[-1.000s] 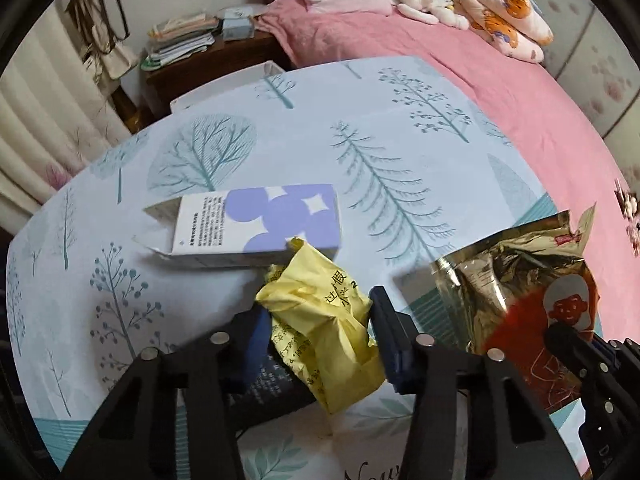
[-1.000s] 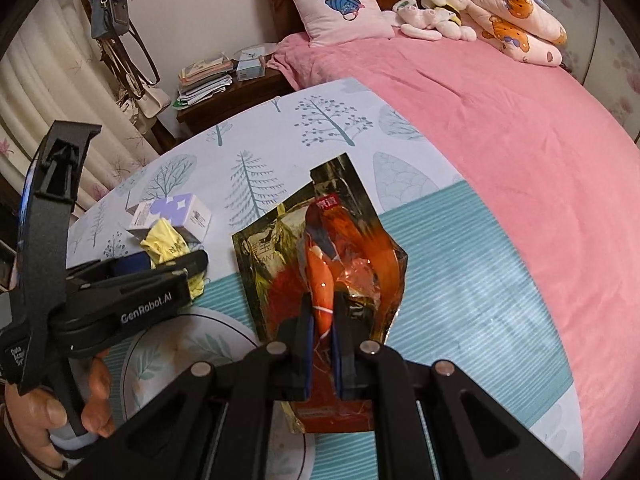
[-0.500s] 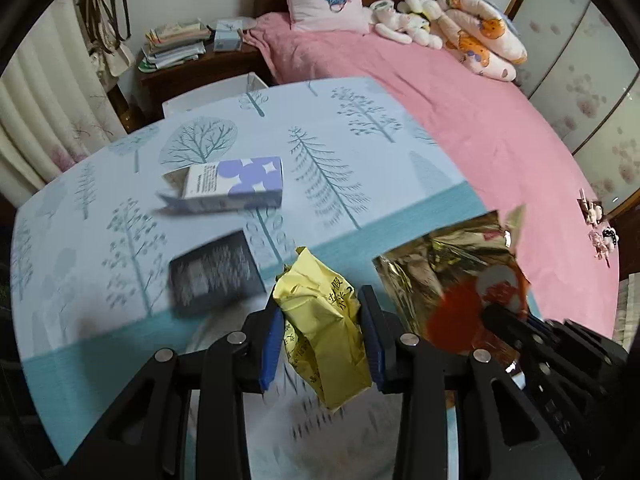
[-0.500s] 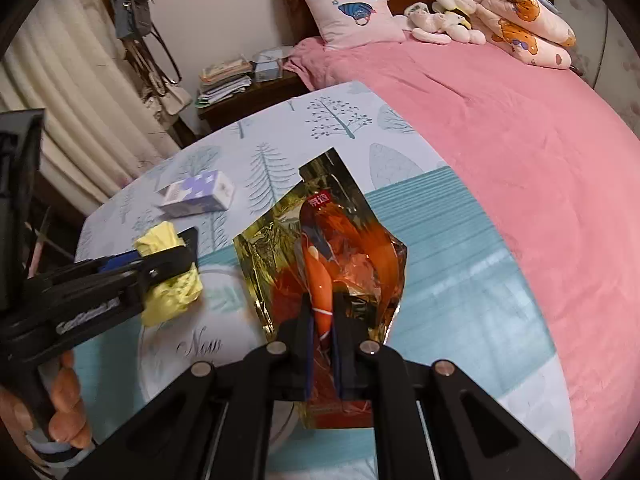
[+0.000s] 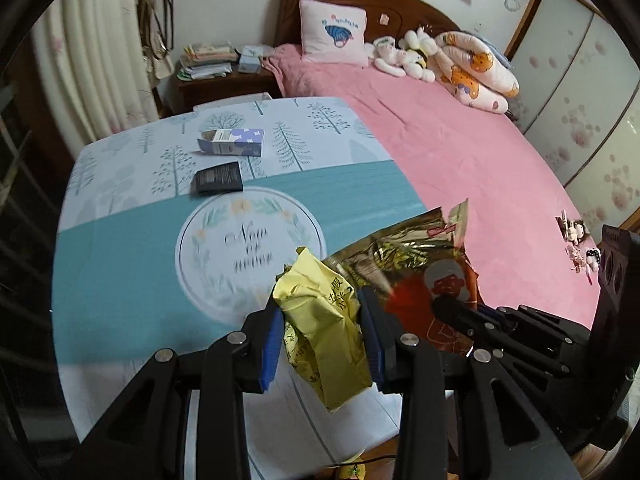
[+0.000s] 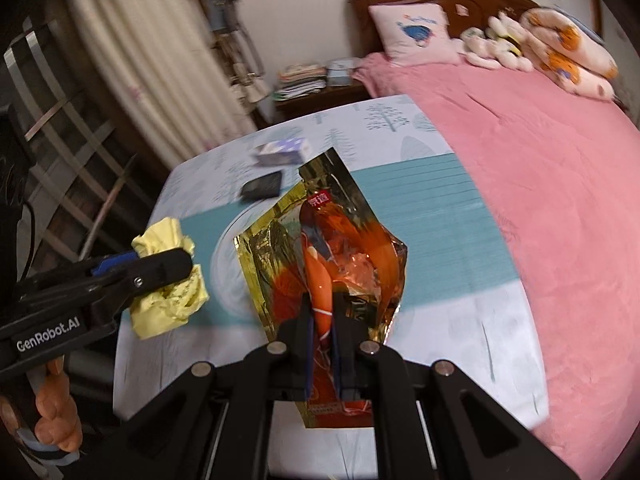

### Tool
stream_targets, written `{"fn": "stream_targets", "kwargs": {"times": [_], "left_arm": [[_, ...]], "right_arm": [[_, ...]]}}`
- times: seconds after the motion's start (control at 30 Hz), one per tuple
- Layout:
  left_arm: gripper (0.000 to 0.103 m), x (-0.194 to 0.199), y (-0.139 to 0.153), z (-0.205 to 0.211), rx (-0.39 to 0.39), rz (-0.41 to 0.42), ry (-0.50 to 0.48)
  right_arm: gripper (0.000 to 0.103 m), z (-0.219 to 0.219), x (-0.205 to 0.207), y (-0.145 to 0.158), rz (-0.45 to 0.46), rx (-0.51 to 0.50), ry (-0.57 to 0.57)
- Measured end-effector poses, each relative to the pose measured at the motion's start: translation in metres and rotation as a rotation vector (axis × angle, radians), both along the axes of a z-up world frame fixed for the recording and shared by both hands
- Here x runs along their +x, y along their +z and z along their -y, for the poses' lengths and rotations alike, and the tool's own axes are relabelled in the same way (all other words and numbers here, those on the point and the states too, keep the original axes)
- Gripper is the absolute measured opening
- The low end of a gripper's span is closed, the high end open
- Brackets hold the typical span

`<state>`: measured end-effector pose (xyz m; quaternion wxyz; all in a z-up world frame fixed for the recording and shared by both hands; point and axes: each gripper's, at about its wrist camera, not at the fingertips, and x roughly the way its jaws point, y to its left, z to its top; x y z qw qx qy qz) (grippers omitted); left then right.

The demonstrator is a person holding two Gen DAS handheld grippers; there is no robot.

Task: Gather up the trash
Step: 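Lower both tools over the bin and open them to drop packet and wrapper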

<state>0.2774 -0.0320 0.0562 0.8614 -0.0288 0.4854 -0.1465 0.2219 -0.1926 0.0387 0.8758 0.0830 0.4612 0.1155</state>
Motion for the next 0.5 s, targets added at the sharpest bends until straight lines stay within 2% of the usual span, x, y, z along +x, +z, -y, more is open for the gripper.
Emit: {"fn": "stream_targets", "kwargs": {"times": [0.1,0.23,0.33,0.5], "left_arm": [[0.034,-0.049,0.006,0.011,0.016,0.03,0.025],[0.034,-0.112,0.003,0.029,0.029,0.028,0.052],[0.034,-0.151,-0.006,0.04,0.048,0.001,0.055],[0.034,-0.199,-0.03,0.058,0.103,-0.075,0.024]], "right_arm": [[0.006,0.007,-0.039,0.004,0.013,0.0,0.06],[0.006,0.021,-0.088,0.001,0.002,0.002,0.112],[0.006,0.032,-0.12,-0.006,-0.025,-0.003,0.138],[0.006,0.053,-0.161,-0.036,-0.116,0.023,0.129]]}}
